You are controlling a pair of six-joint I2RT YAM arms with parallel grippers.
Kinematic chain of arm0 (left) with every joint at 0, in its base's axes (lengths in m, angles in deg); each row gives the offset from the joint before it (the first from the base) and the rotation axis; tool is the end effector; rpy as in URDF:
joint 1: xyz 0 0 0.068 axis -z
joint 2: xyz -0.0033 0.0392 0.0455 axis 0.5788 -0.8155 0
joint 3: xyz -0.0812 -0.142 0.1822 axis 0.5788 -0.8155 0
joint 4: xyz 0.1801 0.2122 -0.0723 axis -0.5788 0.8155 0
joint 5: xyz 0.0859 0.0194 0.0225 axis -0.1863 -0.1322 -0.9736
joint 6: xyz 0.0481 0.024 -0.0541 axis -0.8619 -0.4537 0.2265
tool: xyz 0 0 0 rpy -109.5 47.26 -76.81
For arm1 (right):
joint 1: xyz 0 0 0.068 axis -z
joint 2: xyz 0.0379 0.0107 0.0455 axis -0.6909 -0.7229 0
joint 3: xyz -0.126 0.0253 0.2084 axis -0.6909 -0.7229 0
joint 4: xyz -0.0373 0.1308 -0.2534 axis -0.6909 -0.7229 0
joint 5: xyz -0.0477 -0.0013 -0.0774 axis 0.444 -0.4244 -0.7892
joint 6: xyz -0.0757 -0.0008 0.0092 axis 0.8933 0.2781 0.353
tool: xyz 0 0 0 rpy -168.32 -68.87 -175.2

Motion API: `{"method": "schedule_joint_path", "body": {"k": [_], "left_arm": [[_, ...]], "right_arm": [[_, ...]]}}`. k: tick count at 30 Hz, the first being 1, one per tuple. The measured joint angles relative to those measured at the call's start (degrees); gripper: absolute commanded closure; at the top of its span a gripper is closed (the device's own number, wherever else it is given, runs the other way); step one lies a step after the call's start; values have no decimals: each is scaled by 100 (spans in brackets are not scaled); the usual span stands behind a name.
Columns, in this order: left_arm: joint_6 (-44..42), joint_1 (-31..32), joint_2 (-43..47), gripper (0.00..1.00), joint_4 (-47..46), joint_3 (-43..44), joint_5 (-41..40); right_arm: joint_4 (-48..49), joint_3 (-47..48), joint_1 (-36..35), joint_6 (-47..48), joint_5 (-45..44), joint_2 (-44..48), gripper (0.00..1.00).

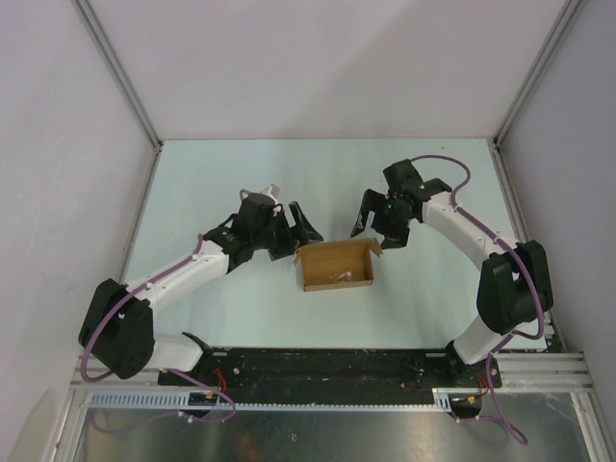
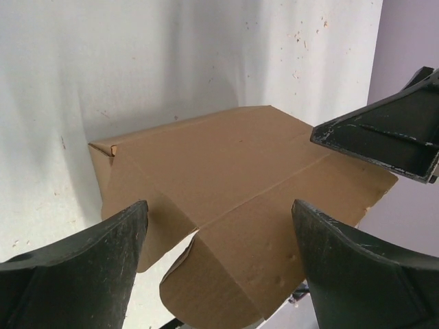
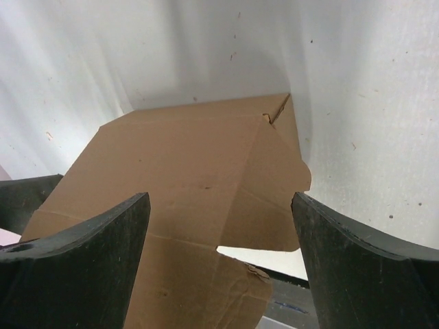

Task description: Fold the paper box

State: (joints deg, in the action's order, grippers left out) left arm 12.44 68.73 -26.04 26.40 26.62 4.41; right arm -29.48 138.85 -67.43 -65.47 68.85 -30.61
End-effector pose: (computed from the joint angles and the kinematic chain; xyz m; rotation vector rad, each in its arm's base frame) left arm 0.2797 -0.2000 0.1863 -0.2716 2.4295 -0.9733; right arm 0.3337 0.1637 0.1938 0.2537 2.7851 0.6310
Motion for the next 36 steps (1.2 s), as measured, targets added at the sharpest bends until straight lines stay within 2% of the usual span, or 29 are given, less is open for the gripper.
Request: {"method": "schedule_joint_path", "body": {"k": [24, 36], "left_arm": [[94, 109, -114, 9, 63, -2, 254], [199, 142, -227, 9, 74, 2, 297]], "right_arm": [[238, -188, -146, -116, 741, 0, 13], [284, -212, -269, -160, 754, 0, 14]]}}
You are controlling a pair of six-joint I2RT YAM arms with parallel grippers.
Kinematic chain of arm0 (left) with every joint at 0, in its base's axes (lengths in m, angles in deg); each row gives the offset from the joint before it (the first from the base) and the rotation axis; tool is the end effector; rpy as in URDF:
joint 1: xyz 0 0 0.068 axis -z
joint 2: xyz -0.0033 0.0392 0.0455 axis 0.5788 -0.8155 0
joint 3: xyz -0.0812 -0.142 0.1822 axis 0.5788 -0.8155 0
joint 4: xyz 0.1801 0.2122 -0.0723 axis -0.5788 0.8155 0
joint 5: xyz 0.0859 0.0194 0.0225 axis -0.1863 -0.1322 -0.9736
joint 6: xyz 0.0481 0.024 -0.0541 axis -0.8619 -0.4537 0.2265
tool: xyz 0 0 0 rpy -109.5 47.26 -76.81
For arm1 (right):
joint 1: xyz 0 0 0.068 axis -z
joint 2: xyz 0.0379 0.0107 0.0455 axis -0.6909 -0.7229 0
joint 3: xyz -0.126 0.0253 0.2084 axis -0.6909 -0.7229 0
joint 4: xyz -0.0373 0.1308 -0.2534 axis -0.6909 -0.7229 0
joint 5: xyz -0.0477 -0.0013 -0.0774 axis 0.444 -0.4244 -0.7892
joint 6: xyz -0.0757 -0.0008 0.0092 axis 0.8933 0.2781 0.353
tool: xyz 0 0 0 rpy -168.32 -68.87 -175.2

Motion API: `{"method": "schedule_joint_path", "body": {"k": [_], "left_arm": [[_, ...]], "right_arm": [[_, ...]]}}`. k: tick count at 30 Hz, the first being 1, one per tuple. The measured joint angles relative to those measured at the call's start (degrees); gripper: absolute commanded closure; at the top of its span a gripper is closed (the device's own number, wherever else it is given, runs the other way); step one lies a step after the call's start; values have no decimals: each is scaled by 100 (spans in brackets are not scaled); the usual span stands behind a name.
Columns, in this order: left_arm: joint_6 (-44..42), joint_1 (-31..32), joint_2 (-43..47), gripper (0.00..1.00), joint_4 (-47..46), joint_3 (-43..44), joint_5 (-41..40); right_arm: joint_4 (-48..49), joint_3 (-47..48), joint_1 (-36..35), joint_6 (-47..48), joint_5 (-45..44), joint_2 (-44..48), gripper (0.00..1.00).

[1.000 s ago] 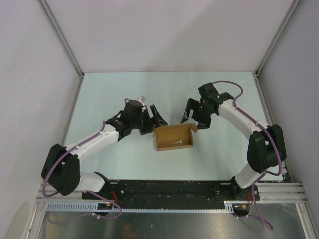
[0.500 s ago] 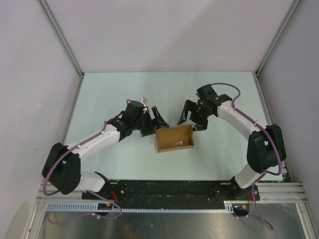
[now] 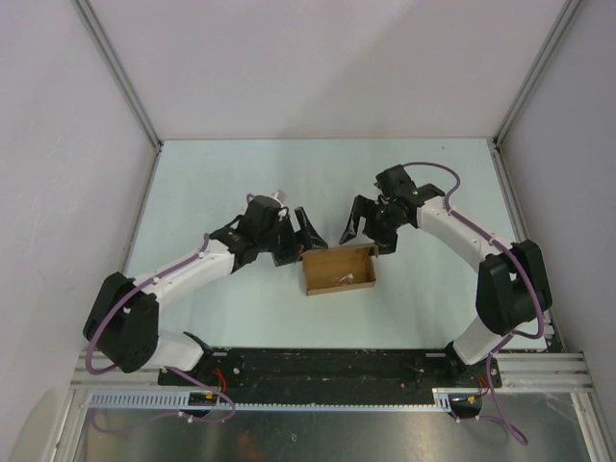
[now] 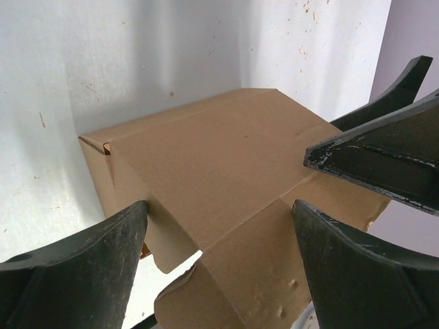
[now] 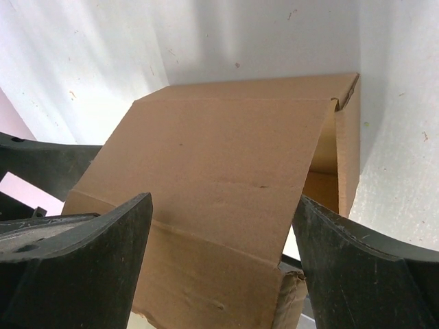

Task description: Fold the paper box

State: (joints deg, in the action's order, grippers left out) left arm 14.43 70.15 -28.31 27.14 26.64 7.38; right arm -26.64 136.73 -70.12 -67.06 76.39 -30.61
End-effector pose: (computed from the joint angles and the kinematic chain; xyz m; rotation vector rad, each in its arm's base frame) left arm 0.2736 -0.2101 0.1728 -0.2722 2.5131 -1.0183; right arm 0.3211 0.1859 0.1866 0.1810 2.8229 0.8228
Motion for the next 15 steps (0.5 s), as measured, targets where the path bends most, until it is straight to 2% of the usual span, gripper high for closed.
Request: {"method": "schedule_joint_path", "body": {"k": [15], "left_arm": [[160, 57, -251, 18, 133, 260, 195]], "right_arm": [[-33, -103, -35, 13, -197, 0, 17]]}}
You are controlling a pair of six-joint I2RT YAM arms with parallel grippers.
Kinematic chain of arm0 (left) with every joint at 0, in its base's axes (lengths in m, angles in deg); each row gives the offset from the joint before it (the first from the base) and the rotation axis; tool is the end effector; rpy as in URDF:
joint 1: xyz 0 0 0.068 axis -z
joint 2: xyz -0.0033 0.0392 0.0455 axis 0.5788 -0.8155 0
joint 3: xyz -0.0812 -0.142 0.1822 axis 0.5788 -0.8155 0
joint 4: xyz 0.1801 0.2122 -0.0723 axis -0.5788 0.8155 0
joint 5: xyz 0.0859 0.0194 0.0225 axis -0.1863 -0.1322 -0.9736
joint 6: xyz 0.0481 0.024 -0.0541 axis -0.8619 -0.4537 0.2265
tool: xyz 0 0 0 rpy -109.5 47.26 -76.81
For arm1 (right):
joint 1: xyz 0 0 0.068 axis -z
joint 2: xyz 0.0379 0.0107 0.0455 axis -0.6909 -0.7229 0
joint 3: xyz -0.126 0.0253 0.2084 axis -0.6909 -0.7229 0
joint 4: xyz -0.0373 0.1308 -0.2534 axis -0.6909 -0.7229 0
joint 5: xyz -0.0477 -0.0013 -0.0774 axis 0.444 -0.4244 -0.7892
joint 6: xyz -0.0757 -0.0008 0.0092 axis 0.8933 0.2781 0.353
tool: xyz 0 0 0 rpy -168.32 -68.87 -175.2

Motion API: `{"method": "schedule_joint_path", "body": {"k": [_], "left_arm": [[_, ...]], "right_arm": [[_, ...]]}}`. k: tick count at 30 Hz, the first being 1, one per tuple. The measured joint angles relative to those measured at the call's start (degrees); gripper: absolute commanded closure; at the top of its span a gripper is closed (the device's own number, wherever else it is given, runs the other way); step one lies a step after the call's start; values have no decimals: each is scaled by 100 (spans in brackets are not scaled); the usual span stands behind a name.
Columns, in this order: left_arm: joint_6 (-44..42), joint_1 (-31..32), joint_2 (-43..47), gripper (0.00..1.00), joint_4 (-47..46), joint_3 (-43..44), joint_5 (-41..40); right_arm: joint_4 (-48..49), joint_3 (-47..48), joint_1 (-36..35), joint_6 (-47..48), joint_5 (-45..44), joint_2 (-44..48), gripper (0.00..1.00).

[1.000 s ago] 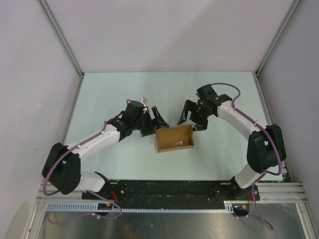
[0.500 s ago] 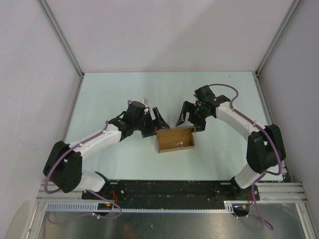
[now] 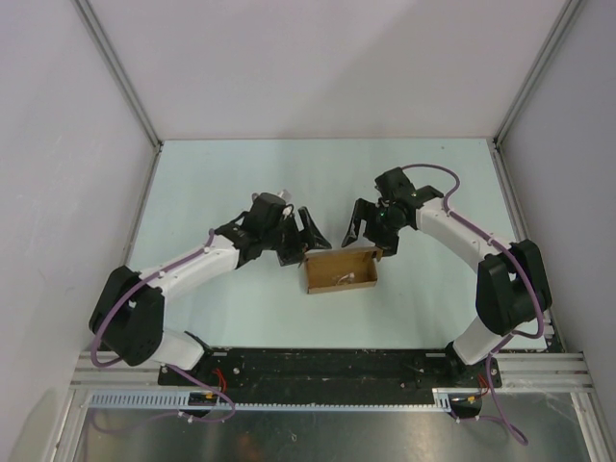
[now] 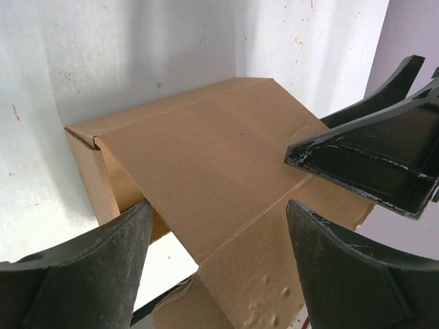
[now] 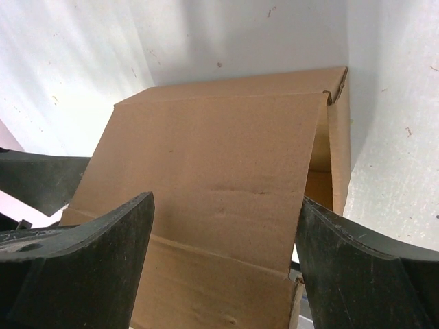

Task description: Fold the paper box

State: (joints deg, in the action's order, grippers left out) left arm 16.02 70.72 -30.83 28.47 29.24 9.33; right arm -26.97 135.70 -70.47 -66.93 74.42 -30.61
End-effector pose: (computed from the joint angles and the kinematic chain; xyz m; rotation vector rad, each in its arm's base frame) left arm 0.2767 -0.2191 0.1731 -0.2848 2.5547 -1.0536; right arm 0.3180 0.1846 0.1795 0.1886 2.8398 0.7669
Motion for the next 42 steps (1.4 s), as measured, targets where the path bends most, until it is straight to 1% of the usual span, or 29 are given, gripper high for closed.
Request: {"method": "schedule_joint_path", "body": {"k": [7, 16, 30, 42], "left_arm": [[13, 44, -9, 18, 0, -39, -7], [9, 94, 103, 18, -9, -365, -107], [-35, 192, 308, 18, -22, -608, -350], [-140, 203, 369, 18, -46, -846, -461]], "right_arm": [[-17, -79, -31, 13, -153, 17, 19], [-140, -221, -157, 61, -450, 251, 20], [-409, -428, -481, 107, -1252, 573, 22], [-457, -715, -686, 144, -1722, 592, 24]]}}
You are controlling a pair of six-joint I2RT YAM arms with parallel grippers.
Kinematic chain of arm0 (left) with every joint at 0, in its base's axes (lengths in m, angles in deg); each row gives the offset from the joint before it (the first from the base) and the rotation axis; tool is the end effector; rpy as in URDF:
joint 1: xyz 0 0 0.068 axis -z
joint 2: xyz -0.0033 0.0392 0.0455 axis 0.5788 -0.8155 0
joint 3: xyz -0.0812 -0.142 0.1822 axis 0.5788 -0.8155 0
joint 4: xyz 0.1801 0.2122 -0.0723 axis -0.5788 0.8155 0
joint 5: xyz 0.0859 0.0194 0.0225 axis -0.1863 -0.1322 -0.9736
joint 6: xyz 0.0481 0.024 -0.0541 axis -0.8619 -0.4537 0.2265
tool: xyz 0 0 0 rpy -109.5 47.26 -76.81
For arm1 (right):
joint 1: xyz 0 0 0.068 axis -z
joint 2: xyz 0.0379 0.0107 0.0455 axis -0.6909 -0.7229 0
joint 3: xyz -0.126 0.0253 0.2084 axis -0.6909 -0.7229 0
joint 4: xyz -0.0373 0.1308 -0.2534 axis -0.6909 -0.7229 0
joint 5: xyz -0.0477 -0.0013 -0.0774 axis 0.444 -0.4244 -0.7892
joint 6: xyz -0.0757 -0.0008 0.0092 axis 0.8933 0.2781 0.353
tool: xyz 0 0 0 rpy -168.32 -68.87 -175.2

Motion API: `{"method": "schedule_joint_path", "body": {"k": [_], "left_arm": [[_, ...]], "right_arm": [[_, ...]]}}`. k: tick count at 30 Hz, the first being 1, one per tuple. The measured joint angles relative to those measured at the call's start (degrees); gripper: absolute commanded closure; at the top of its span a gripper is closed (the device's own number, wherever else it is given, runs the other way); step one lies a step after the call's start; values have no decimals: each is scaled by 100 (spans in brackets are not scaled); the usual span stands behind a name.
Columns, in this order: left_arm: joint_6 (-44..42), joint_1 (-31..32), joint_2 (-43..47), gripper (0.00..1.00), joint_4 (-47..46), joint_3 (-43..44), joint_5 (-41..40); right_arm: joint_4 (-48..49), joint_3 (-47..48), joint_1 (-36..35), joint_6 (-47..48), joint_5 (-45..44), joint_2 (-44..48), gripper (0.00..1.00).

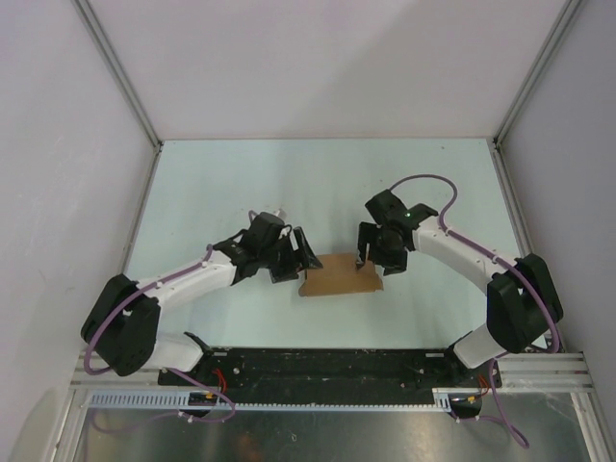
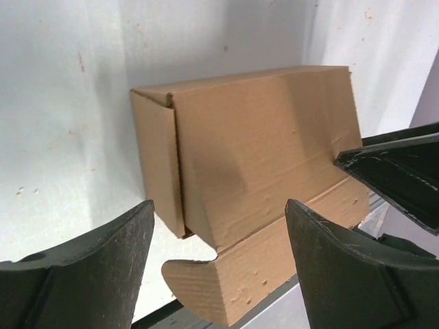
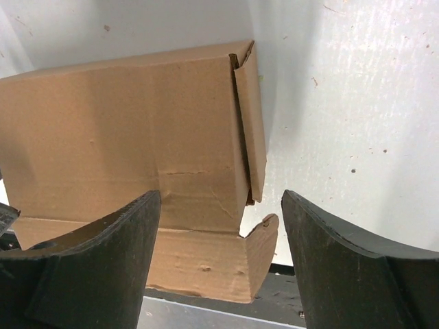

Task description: Fold the paper box

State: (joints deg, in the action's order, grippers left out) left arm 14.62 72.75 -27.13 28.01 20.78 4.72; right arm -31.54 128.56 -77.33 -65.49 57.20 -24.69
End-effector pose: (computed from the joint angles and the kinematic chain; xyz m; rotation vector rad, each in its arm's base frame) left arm 0.2489 -0.2072 0.1404 -0.2703 2.6062 -0.9211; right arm 0.2737 0.1851 0.1650 0.0858 2.8563 0.3426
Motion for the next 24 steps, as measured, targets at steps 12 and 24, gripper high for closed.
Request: {"method": "schedule_joint_path", "body": {"k": [12, 24], "left_arm": [[-131, 81, 9, 18, 7, -321, -306], [-155, 190, -90, 28, 2, -323, -457]], "right_arm": [[101, -203, -175, 48, -345, 0, 24], [466, -533, -216, 109, -426, 0, 24]]}}
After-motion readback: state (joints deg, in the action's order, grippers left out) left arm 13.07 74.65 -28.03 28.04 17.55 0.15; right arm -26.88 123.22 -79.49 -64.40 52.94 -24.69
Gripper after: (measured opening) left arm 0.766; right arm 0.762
